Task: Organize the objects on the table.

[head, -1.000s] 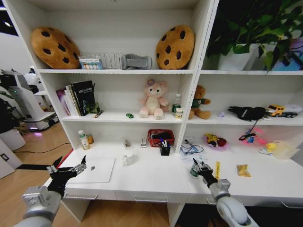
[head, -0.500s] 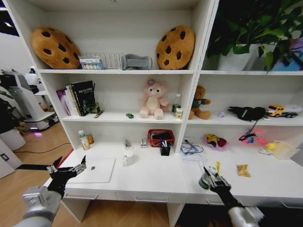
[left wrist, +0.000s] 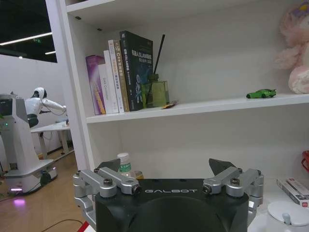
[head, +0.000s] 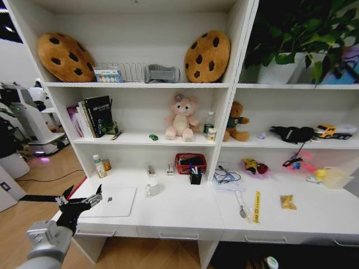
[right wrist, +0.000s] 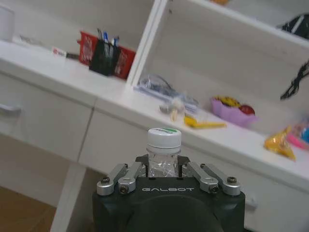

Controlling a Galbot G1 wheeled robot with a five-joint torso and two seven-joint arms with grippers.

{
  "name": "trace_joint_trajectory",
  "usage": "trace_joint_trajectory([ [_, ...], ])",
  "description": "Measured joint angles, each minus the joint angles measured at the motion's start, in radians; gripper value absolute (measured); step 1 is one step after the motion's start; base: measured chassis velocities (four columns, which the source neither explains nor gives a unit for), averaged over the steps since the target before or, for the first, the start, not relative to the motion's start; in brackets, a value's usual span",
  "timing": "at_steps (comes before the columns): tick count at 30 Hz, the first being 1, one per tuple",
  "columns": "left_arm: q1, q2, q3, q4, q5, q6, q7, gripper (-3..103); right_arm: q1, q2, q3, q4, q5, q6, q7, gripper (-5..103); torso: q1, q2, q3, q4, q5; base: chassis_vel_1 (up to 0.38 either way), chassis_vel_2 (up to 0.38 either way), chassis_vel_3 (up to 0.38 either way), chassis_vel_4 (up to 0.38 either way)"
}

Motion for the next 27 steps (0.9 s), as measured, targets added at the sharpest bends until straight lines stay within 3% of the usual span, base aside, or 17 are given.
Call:
trace_joint_trajectory([
  [1,0.0,0.0,0.0,0.0,0.0,0.0,0.0,100,0.0,0.0,0.0,0.0,0.0,0.0,0.0,27,0.0,0.0,0.0,0.0,0.0,0.0,0.0,0.0,0.0],
  [3,0.0,0.0,0.0,0.0,0.0,0.0,0.0,100,0.151,0.0,-0.039,-0.254,0.009,0.006,-0.006,27,0.0,0.0,0.0,-0.0001,0.0003,0.0,0.0,0.0,0.0],
  [4,0.0,0.0,0.0,0.0,0.0,0.0,0.0,100,0.151,0.0,-0.039,-0.254,0.009,0.006,-0.006,27,0.0,0.0,0.0,-0.0001,0.0003,0.0,0.0,0.0,0.0],
  [8,0.0,0.0,0.0,0.0,0.0,0.0,0.0,100,0.398,-0.006,-0.075,-0.56,0.15,-0.02,-0.106,27,0.0,0.0,0.0,0.0003,0.0001,0.0,0.0,0.0,0.0],
  [16,0.0,0.0,0.0,0.0,0.0,0.0,0.0,100,0.53,-0.016,-0.105,-0.728,0.148,-0.01,-0.134,27,0.0,0.0,0.0,0.0002,0.0004,0.0,0.0,0.0,0.0],
  [27,0.0,0.0,0.0,0.0,0.0,0.0,0.0,100,0.566,-0.037,-0.122,-0.776,0.17,-0.005,-0.171,27,0.0,0.0,0.0,0.0001,-0.0001,-0.019,-0.015,0.019,0.018],
])
